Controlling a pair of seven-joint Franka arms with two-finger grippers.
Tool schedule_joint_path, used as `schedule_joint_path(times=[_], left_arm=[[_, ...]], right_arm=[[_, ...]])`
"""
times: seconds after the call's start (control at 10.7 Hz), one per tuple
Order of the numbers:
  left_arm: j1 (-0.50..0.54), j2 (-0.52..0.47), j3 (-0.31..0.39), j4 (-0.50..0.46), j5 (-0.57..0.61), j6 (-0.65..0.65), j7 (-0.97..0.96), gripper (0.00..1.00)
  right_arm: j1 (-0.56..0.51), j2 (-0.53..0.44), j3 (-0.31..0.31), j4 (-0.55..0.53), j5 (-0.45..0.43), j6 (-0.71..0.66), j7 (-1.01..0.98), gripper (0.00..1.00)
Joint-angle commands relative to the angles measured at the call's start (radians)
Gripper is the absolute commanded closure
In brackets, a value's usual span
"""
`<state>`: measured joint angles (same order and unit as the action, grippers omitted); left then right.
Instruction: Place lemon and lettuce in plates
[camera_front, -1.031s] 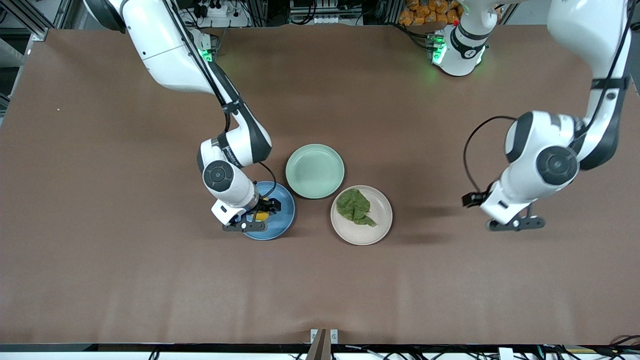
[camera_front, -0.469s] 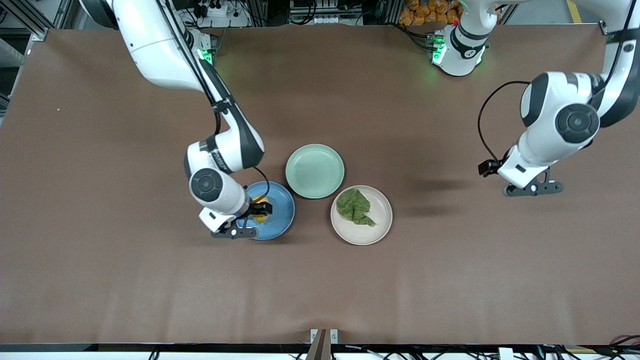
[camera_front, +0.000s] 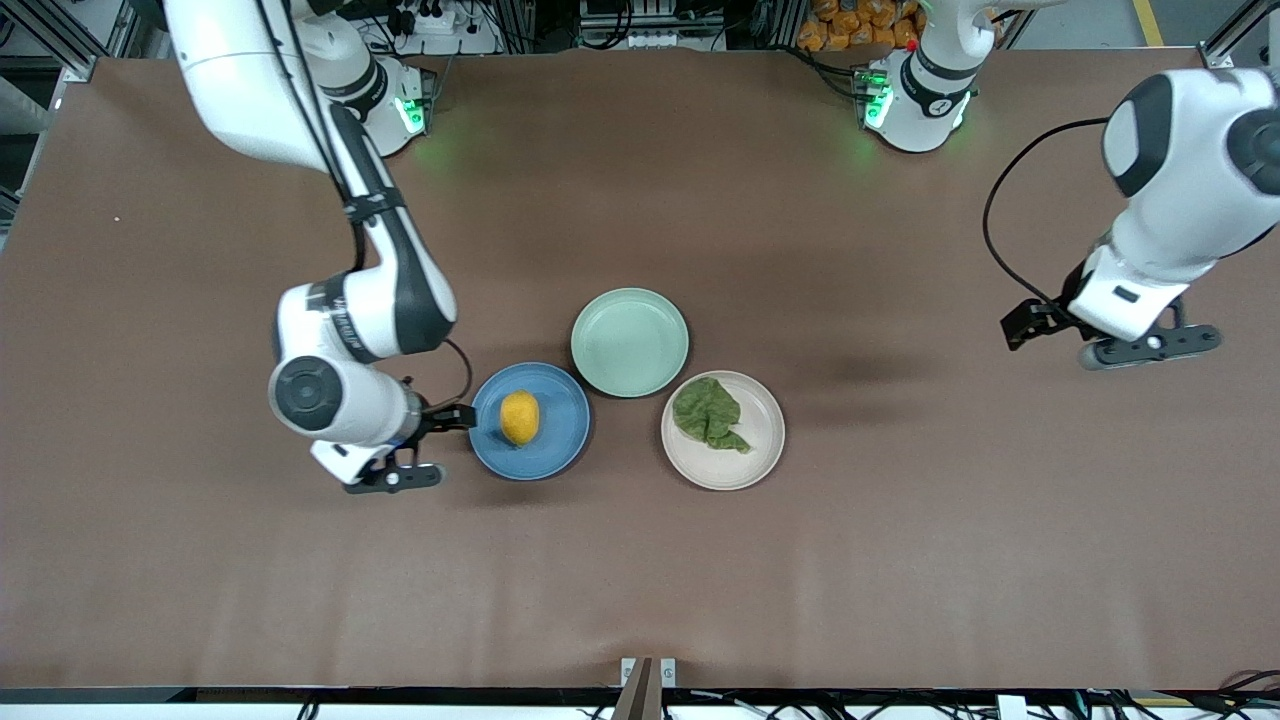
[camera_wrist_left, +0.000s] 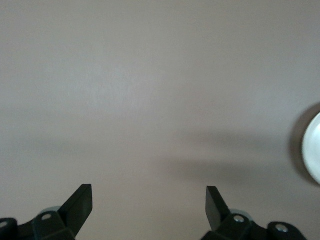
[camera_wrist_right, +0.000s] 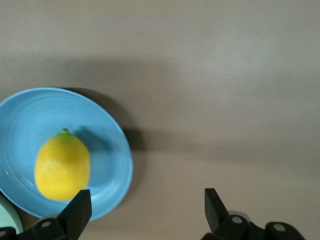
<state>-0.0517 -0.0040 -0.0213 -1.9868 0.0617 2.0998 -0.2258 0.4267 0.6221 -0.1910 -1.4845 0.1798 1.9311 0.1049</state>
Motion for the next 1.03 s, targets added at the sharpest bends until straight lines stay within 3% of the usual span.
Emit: schedule_joint_path(times=[0.0,0.28,0.47,0.94], left_arm=[[-0.016,0.001,0.012,0.087,-0.036,-0.026,0.025,0.0],[-0.016,-0.001,0.011,0.167,-0.037,-0.093,0.034,0.0],[-0.017,-0.005,0.004,0.241,-0.037,-0.222,0.09,0.0],[-0.016,0.004,-0.009,0.376,-0.069,-0.397,0.097,0.0]], right_arm=[[-0.048,-0.053,0.001,-0.013,-0.005,-0.081,-0.062,0.0],[-0.114,-0.091,-0.034,-0.013,-0.005,-0.168,-0.221,0.0],[-0.156,-0.123,-0.05,-0.013,-0.005,-0.217,-0.287,0.0],[-0.215,-0.218,-0.05,-0.04,-0.011,-0.268,-0.303,0.0]])
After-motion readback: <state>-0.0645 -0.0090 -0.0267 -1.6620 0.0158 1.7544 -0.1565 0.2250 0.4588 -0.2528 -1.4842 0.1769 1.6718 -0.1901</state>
